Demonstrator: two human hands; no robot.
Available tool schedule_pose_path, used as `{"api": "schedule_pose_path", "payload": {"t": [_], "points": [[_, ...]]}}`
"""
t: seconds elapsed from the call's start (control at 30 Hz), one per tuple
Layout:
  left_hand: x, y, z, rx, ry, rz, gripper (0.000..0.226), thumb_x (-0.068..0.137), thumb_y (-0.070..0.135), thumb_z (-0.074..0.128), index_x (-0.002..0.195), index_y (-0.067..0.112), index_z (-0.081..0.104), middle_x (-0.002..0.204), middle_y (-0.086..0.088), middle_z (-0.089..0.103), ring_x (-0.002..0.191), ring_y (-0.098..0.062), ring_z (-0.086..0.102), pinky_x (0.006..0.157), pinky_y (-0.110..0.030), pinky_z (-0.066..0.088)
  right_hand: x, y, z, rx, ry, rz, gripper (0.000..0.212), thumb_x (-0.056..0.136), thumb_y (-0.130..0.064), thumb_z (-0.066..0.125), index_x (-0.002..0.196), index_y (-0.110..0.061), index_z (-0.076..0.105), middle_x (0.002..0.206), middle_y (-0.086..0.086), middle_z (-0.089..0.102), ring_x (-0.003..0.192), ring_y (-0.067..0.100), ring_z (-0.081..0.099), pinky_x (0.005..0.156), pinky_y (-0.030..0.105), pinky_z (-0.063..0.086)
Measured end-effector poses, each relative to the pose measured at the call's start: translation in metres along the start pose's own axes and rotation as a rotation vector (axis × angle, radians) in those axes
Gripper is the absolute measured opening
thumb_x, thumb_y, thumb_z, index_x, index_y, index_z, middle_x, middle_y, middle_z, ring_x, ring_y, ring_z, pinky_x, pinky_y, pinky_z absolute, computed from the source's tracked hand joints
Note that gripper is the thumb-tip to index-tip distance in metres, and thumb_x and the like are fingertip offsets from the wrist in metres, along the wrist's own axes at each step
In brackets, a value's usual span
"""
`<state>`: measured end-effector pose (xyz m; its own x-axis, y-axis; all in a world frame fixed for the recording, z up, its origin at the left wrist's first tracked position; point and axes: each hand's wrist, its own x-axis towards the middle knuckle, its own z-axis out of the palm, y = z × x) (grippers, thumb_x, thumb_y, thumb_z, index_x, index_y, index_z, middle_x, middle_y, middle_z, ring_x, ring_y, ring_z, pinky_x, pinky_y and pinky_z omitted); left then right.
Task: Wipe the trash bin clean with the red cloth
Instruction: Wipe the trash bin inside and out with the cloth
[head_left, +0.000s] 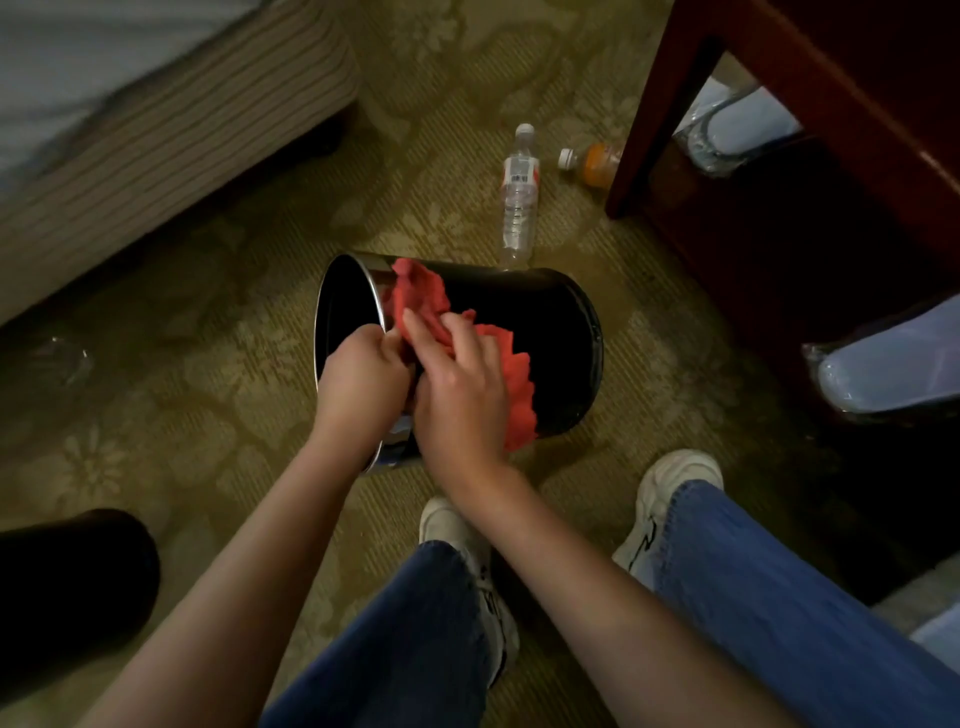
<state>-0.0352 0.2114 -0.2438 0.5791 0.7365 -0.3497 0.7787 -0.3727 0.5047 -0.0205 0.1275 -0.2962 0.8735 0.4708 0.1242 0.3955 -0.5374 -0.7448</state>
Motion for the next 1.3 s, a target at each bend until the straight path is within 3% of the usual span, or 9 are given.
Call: {"api": "schedule_pose_path", "payload": {"t": [0.07, 0.17, 0.33, 0.4, 0.6, 0.77, 0.9, 1.03, 1.3], "points": [[0.0, -0.001, 0.0, -0.026, -0.015, 0.0, 0.032, 0.098, 0.021, 0.039, 0.076, 0.004, 0.054, 0.065, -0.005, 0.053, 0.067, -0.026, 0.053, 0.061, -0.035, 0.04, 0.0, -0.001, 0.002, 0.001, 0.001, -0.073, 0.046, 0.086, -0.006, 0.053, 0.129, -0.021, 0.057, 0.121, 0.007, 0.057, 0.096, 0.025, 0.051, 0.079, 0.034, 0.046], [0.0, -0.006, -0.004, -0.038, -0.03, -0.018, 0.03, 0.1, 0.022, 0.039, 0.085, 0.003, 0.057, 0.063, -0.005, 0.05, 0.059, -0.021, 0.048, 0.056, -0.032, 0.037, -0.002, 0.03, 0.005, -0.02, 0.005, -0.103, 0.051, 0.085, -0.002, 0.053, 0.13, -0.025, 0.056, 0.122, 0.004, 0.056, 0.1, 0.023, 0.049, 0.083, 0.031, 0.044], [-0.001, -0.016, -0.011, -0.064, -0.051, -0.039, 0.025, 0.101, 0.024, 0.037, 0.099, 0.011, 0.059, 0.067, -0.006, 0.052, 0.057, -0.02, 0.046, 0.057, -0.03, 0.037, -0.011, 0.113, -0.009, -0.035, -0.003, 0.337, 0.056, 0.09, -0.002, 0.049, 0.138, -0.031, 0.045, 0.134, 0.003, 0.046, 0.116, 0.024, 0.045, 0.092, 0.043, 0.047], [0.0, -0.016, -0.008, -0.041, -0.044, -0.021, 0.027, 0.101, 0.024, 0.037, 0.101, 0.008, 0.059, 0.066, -0.006, 0.051, 0.056, -0.018, 0.045, 0.057, -0.032, 0.037, -0.012, 0.118, -0.01, -0.064, 0.012, 0.406, 0.055, 0.089, -0.002, 0.052, 0.138, -0.028, 0.046, 0.132, 0.005, 0.048, 0.116, 0.025, 0.047, 0.095, 0.043, 0.044], [0.005, -0.017, -0.008, 0.0, -0.022, -0.047, 0.032, 0.101, 0.024, 0.037, 0.102, 0.002, 0.059, 0.079, -0.015, 0.06, 0.08, -0.039, 0.06, 0.072, -0.043, 0.049, -0.023, 0.023, 0.006, 0.009, 0.033, 0.051, 0.056, 0.081, 0.0, 0.055, 0.133, -0.022, 0.053, 0.117, 0.004, 0.056, 0.099, 0.022, 0.051, 0.084, 0.031, 0.043], [0.007, -0.018, -0.011, -0.044, -0.048, -0.064, 0.032, 0.099, 0.025, 0.038, 0.093, 0.002, 0.06, 0.079, -0.014, 0.062, 0.078, -0.035, 0.062, 0.076, -0.043, 0.052, -0.018, 0.005, 0.009, 0.055, -0.052, -0.146, 0.045, 0.088, -0.01, 0.046, 0.132, -0.021, 0.054, 0.121, 0.006, 0.055, 0.1, 0.022, 0.049, 0.081, 0.029, 0.045], [0.004, -0.025, -0.02, -0.085, -0.085, -0.113, 0.03, 0.1, 0.024, 0.038, 0.102, 0.002, 0.059, 0.083, -0.018, 0.061, 0.081, -0.034, 0.061, 0.083, -0.049, 0.052, -0.007, 0.07, -0.004, -0.016, -0.013, 0.169, 0.053, 0.088, -0.005, 0.048, 0.134, -0.031, 0.05, 0.123, 0.0, 0.052, 0.105, 0.022, 0.05, 0.081, 0.027, 0.044], [0.001, -0.019, -0.022, -0.082, -0.115, -0.104, 0.031, 0.101, 0.023, 0.037, 0.104, 0.004, 0.061, 0.092, -0.02, 0.064, 0.088, -0.036, 0.061, 0.087, -0.053, 0.05, 0.003, 0.109, -0.014, -0.052, -0.01, 0.36, 0.048, 0.09, -0.003, 0.052, 0.133, -0.025, 0.053, 0.123, 0.004, 0.052, 0.109, 0.025, 0.051, 0.088, 0.036, 0.046], [0.001, -0.021, -0.024, -0.099, -0.083, -0.156, 0.03, 0.099, 0.022, 0.04, 0.094, 0.0, 0.059, 0.086, -0.02, 0.062, 0.083, -0.037, 0.061, 0.082, -0.052, 0.052, -0.016, -0.017, 0.012, 0.001, -0.143, -0.135, 0.054, 0.079, -0.002, 0.065, 0.131, -0.013, 0.055, 0.121, 0.012, 0.056, 0.096, 0.031, 0.055, 0.073, 0.04, 0.051]]}}
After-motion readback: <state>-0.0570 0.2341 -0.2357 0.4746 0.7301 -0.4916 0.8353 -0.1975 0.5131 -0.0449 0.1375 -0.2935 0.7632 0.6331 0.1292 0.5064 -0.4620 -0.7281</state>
